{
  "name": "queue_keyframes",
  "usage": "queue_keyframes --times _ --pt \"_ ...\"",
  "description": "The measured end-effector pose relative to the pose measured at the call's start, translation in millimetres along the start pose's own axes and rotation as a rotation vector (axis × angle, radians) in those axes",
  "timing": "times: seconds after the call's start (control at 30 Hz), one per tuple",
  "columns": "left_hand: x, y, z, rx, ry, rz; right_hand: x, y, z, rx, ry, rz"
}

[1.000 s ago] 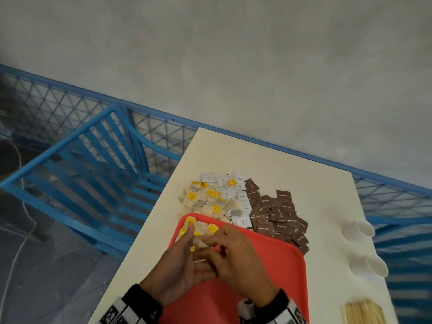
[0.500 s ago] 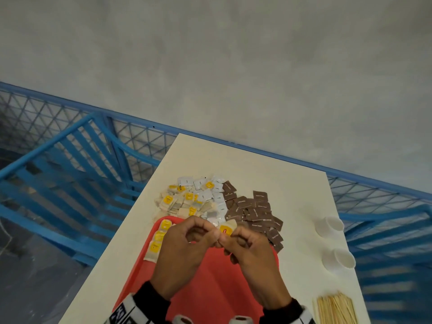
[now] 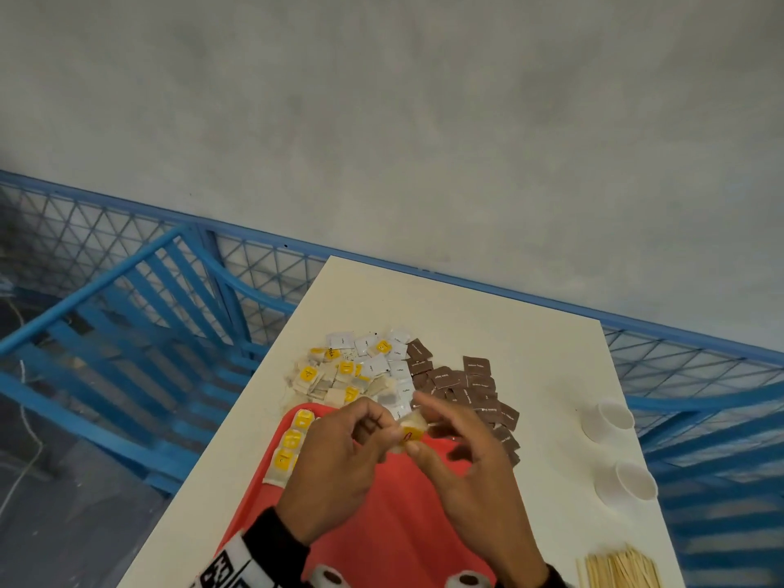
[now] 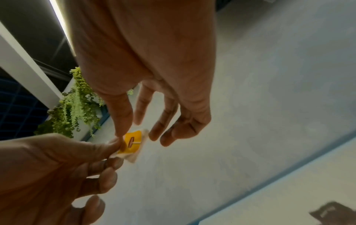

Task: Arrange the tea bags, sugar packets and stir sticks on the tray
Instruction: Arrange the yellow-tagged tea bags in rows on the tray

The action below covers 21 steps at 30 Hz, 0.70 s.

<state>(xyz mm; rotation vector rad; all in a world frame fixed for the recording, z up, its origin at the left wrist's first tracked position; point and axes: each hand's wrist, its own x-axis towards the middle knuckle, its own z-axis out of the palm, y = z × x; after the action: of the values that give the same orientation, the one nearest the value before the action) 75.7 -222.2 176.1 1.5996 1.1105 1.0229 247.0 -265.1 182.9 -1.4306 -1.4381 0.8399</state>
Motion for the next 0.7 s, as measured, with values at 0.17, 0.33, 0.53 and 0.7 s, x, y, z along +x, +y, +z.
queue_keyframes --times 0.17,0.33,0.53,0.7 --pt "2 7 -6 0.053 -0.008 0.104 4 -6 2 -0.020 -0.031 -0.017" --pt "3 7 -6 -0.138 0.049 0.074 6 -16 5 0.185 0.026 0.043" --pt "20 15 -25 -0.209 0.055 0.064 3 -15 -2 0.128 0.027 0.090" --pt "23 20 -37 -0.182 -0.100 0.080 14 -29 2 0.121 0.044 -0.017"
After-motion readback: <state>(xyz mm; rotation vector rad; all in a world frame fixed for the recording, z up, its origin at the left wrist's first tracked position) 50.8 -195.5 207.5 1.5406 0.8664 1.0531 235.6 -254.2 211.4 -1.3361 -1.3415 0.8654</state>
